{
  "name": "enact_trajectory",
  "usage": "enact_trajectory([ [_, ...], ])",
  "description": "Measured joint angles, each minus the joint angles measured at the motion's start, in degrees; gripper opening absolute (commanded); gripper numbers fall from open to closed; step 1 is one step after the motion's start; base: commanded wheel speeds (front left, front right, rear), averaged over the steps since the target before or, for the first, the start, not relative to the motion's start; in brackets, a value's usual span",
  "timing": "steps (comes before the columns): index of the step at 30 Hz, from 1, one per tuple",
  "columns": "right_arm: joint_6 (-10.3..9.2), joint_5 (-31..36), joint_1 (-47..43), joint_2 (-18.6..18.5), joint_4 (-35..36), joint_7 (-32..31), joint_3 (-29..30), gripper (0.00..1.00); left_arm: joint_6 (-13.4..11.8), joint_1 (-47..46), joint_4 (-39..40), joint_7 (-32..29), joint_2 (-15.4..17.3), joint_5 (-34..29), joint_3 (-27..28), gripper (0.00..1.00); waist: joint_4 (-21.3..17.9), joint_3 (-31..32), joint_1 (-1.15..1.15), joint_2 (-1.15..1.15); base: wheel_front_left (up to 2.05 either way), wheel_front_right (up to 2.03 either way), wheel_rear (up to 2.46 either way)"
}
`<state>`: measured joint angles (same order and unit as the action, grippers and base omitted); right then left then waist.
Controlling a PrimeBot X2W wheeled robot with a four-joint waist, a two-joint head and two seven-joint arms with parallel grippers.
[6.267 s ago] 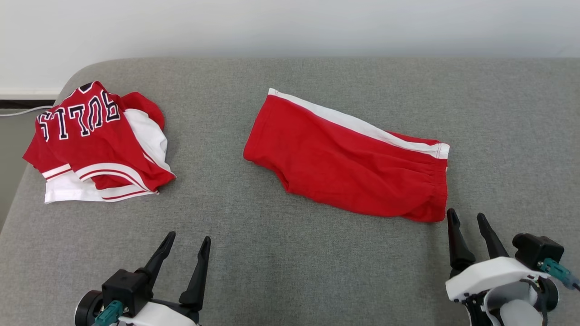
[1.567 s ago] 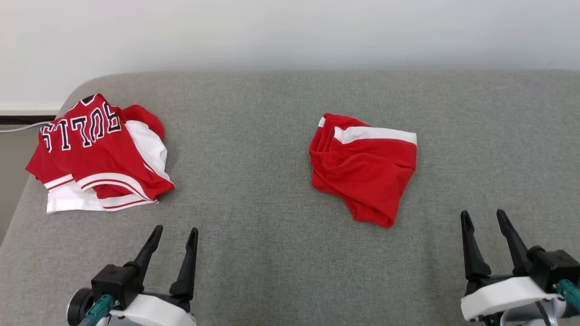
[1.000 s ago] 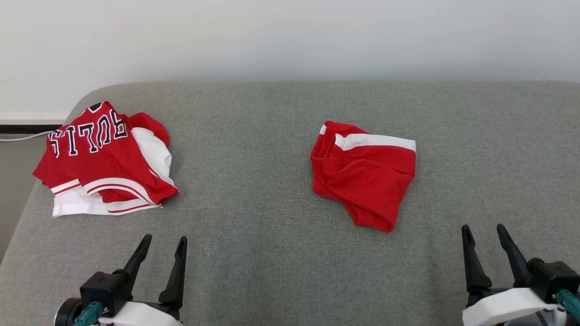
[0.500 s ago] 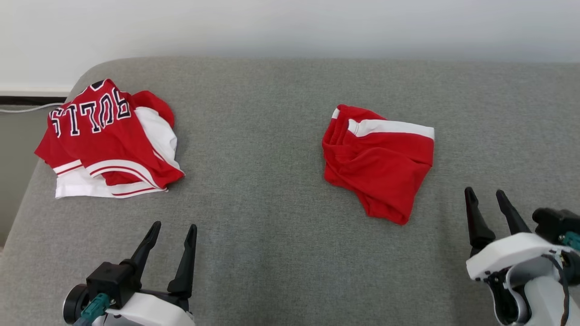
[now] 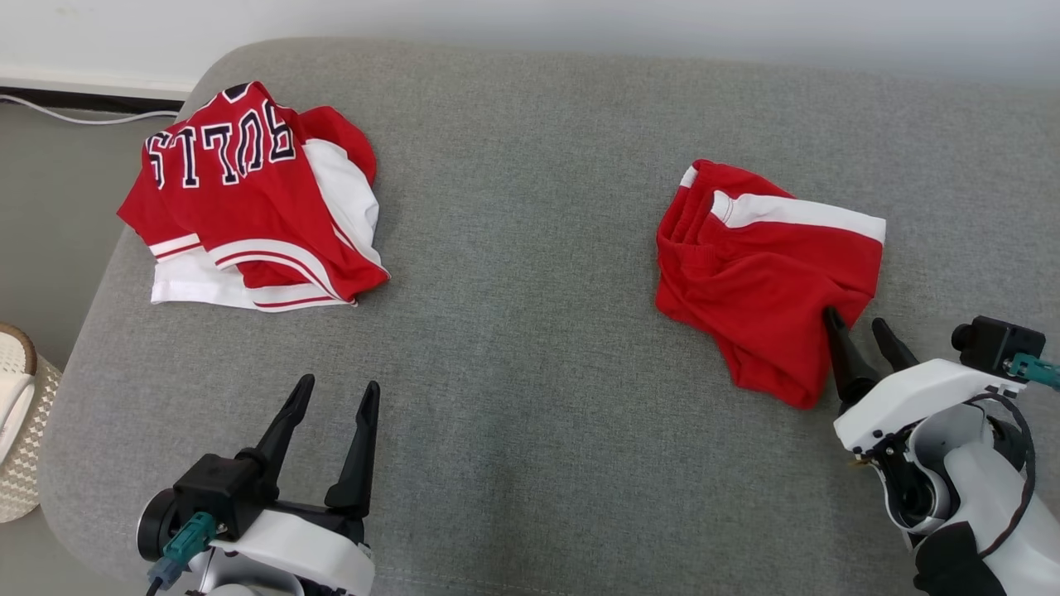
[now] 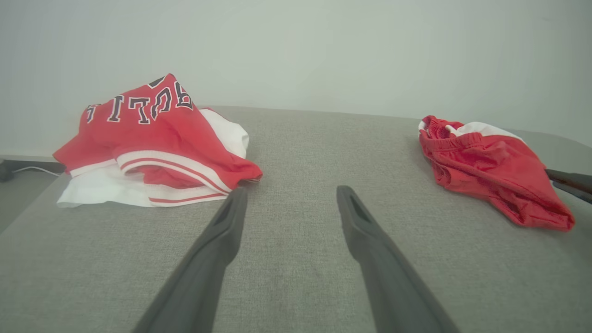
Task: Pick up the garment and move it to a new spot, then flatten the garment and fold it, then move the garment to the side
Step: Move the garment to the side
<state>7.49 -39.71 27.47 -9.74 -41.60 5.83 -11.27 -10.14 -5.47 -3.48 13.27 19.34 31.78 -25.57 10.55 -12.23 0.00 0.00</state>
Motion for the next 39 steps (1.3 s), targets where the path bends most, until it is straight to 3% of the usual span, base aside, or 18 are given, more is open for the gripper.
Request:
enact_trajectory([
  [11, 0.00, -9.8, 1.7, 0.5, -1.8, -2.3, -6.5, 1.00, 0.5, -0.9, -1.0, 0.6, -0.4, 0.0, 0.4, 1.00, 0.0, -1.0, 0.00, 0.00, 0.00, 0.00, 0.00],
  [12, 0.00, -10.3, 2.0, 0.5, -1.8, -2.4, -7.0, 0.95, 0.6, -0.9, -1.1, 0.6, -0.5, 0.0, 0.4, 1.00, -0.1, -1.1, 0.00, 0.00, 0.00, 0.00, 0.00],
  [13, 0.00, -11.1, 2.3, 0.5, -1.8, -2.5, -7.6, 0.49, 0.6, -0.9, -1.2, 0.7, -0.5, 0.0, 0.4, 1.00, -0.2, -1.1, 0.00, 0.00, 0.00, 0.00, 0.00],
  [14, 0.00, -12.0, 2.5, 0.5, -1.8, -2.8, -8.1, 0.34, 0.6, -0.9, -1.2, 0.7, -0.6, 0.0, 0.4, 1.00, -0.3, -1.1, 0.00, 0.00, 0.00, 0.00, 0.00],
  [15, 0.00, -12.5, 2.7, 0.5, -1.7, -2.8, -8.5, 0.06, 0.6, -0.9, -1.2, 0.9, -0.6, 0.0, 0.4, 1.00, -0.3, -1.2, 0.00, 0.00, 0.00, 0.00, 0.00],
  [16, 0.00, -13.1, 2.8, 0.3, -1.7, -2.8, -9.0, 0.00, 0.6, -0.9, -1.3, 0.9, -0.7, 0.0, 0.4, 1.00, -0.4, -1.2, 0.00, 0.00, 0.00, 0.00, 0.00],
  [26, 0.00, -17.4, 3.7, -3.7, -1.9, -2.9, -11.6, 0.00, 1.1, -0.9, -1.9, 0.9, -1.2, 0.0, 0.5, 1.00, -0.8, -1.0, 0.00, 0.00, 0.00, 0.00, 0.00],
  [39, 0.01, -14.5, 5.3, -17.9, -8.1, -2.8, -10.8, 0.00, 1.3, -0.9, -1.5, 1.0, -1.7, -0.5, 1.1, 1.00, -2.9, -2.5, 0.00, 0.00, 0.00, 0.00, 0.00],
])
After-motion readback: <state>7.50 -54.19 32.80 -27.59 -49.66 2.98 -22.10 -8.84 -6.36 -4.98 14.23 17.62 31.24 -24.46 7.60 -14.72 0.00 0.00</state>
